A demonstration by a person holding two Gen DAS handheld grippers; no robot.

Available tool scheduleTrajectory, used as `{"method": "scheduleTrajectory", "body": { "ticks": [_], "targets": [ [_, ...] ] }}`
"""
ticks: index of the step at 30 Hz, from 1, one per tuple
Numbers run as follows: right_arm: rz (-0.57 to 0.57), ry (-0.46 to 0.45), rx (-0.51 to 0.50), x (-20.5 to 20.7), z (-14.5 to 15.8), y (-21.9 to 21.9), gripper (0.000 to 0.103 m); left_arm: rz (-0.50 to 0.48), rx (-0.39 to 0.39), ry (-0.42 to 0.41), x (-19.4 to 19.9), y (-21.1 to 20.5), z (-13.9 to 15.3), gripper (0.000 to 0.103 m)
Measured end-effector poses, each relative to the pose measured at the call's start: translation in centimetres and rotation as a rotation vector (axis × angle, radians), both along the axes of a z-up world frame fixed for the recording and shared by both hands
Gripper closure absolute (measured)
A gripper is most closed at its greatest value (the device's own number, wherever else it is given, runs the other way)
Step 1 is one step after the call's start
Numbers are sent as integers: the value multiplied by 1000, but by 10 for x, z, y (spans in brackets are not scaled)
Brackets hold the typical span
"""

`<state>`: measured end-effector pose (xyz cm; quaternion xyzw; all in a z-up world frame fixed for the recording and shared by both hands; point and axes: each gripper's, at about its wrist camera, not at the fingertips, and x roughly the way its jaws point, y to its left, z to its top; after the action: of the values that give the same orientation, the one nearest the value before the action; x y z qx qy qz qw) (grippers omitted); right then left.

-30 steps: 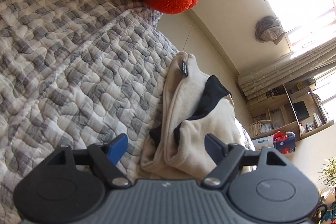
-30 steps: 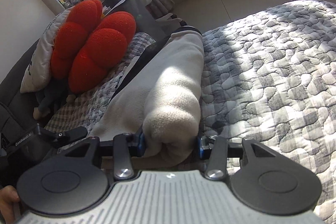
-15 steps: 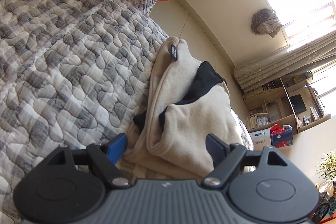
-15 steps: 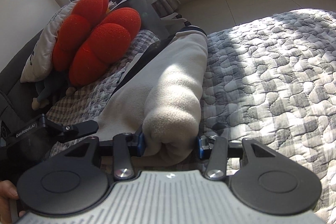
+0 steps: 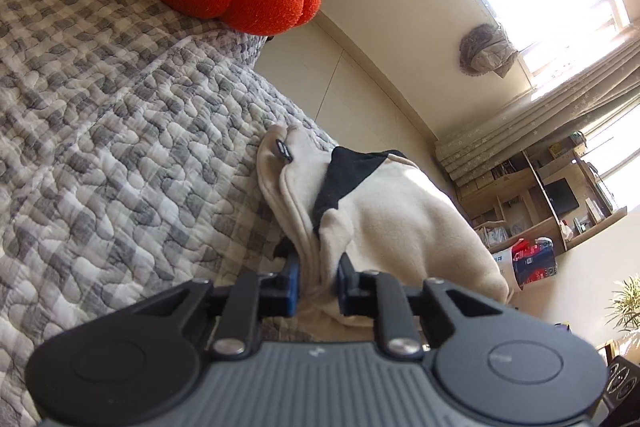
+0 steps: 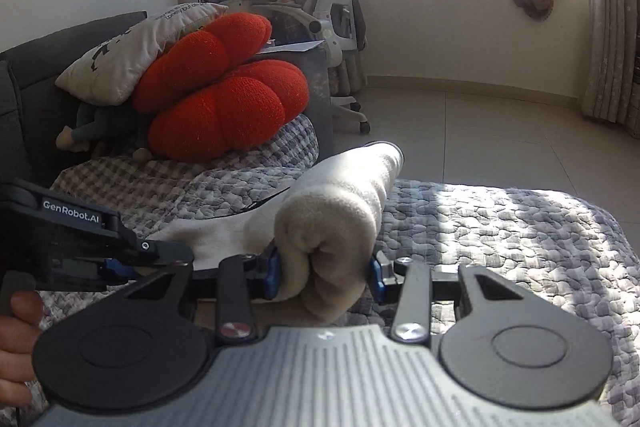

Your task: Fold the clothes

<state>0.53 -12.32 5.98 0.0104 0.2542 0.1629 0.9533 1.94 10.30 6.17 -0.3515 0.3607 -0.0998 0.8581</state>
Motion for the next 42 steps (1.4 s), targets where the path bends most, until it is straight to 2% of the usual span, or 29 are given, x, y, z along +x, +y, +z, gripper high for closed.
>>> {"method": "scheduleTrajectory", "body": {
  "ticks": [1, 3, 5, 9, 12, 16, 19, 22, 25, 28, 29, 31, 32, 35, 36, 38, 40, 42],
  "targets": [
    [1, -23, 8, -10, 8, -7, 58, -16, 5, -8, -7, -4, 3, 85],
    [-3, -35, 43, -25, 18, -22, 58, -50, 25, 31, -12, -14, -6, 85],
    [-16, 29, 82, -29, 12, -36, 58, -83, 44, 71, -18, -24, -15, 86],
    [-50, 264, 83, -30, -33, -56, 58, -151, 82, 150, -30, -43, -33, 88],
    [-34, 340, 124, -44, -53, -73, 58, -180, 114, 194, -42, -54, -48, 88],
    [-19, 351, 150, -55, -55, -83, 58, -210, 68, 183, -39, -51, -45, 87],
    [-8, 370, 168, -49, -61, -88, 58, -216, 69, 200, -34, -51, -50, 84],
    [10, 388, 197, -46, -64, -96, 58, -188, 17, 241, -30, -42, -56, 81],
    [25, 394, 213, -47, -67, -101, 58, -123, -51, 213, -32, -23, -47, 82],
    [36, 400, 200, -48, -70, -103, 57, -92, -18, 203, -33, -18, -46, 83],
    [42, 399, 187, -49, -69, -103, 53, -101, -27, 219, -32, -19, -49, 83],
    [45, 376, 138, -51, -66, -101, 44, -118, -38, 239, -33, -23, -54, 83],
    [52, 344, 89, -54, -62, -97, 39, -126, -37, 241, -33, -26, -54, 83],
    [73, 206, -51, -68, -42, -85, 33, -112, -31, 228, -32, -26, -51, 83],
    [74, 124, -146, -79, -34, -77, 31, -104, -31, 225, -31, -26, -50, 83],
    [86, -38, -333, -99, -28, -56, 17, -83, -28, 221, -30, -21, -50, 82],
    [194, -164, -459, -121, -32, -33, 16, -65, -23, 224, -27, -17, -51, 82],
    [350, -204, -471, -138, -41, -11, 16, -57, -22, 233, -25, -15, -52, 82]
  ]
}}
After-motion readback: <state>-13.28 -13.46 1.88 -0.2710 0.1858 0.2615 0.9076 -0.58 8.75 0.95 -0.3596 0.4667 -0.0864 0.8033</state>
